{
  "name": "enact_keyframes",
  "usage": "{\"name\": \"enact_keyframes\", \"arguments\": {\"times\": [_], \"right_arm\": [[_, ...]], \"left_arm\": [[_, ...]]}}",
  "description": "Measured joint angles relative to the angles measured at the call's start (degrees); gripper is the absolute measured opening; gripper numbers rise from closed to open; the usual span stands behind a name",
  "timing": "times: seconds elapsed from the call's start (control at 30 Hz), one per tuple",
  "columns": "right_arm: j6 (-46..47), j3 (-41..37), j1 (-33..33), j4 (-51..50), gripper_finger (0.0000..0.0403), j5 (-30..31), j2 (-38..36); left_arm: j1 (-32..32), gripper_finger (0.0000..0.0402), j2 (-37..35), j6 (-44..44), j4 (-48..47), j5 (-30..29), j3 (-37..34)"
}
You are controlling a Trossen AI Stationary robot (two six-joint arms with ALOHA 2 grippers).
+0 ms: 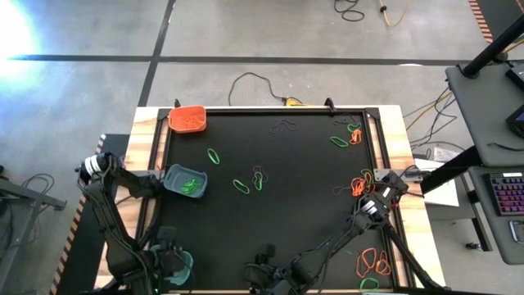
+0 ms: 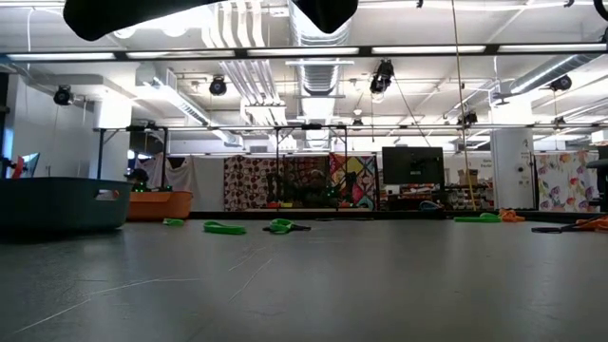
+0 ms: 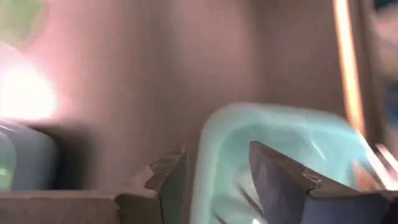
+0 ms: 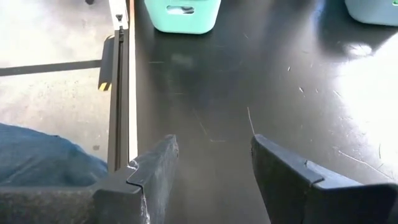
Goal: Sort rubber bands into baskets
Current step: Put the green rubber band into the blue bin
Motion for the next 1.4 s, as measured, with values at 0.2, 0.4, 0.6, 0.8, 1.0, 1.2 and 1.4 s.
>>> {"name": "enact_keyframes", "arguments": {"times": [0.2, 0.4, 0.6, 0.8, 1.0, 1.2, 1.4], "right_arm": [[-1.14, -0.83, -0.4, 5.37, 0.0199, 3.64, 0.18], [-0.47, -3.08, -0.63, 6.18, 0.0199, 5.76, 0.37], [-0.3, -5.2, -0.61, 6.86, 0.0199, 11.87, 0.39], [-2.45, -4.73, -0.61, 4.36, 0.0199, 13.12, -1.39], [-4.53, -4.72, -0.75, -4.02, 0.0199, 14.45, -3.75], [-11.19, -4.76, -5.88, -7.44, 0.0199, 17.46, -4.21], [-13.3, -4.85, -13.37, -22.92, 0.0199, 23.47, -4.99]], "left_arm": [[3.62, 0.0158, -0.09, 2.79, -3.21, -17.91, 2.85], [12.12, 0.0158, -0.09, 11.32, 0.02, -18.57, -3.0], [23.44, 0.0158, -0.17, 20.48, 4.6, -17.6, -11.21], [35.16, 0.0158, -2.85, 37.34, 22.01, -8.13, -19.83], [41.23, 0.0158, -9.35, 41.69, 28.29, -4.75, -25.67], [46.12, 0.0158, -25.1, 50.7, 42.14, 4.8, -35.05], [53.14, 0.0158, -39.64, 52.29, 49.2, 6.78, -39.83]]}}
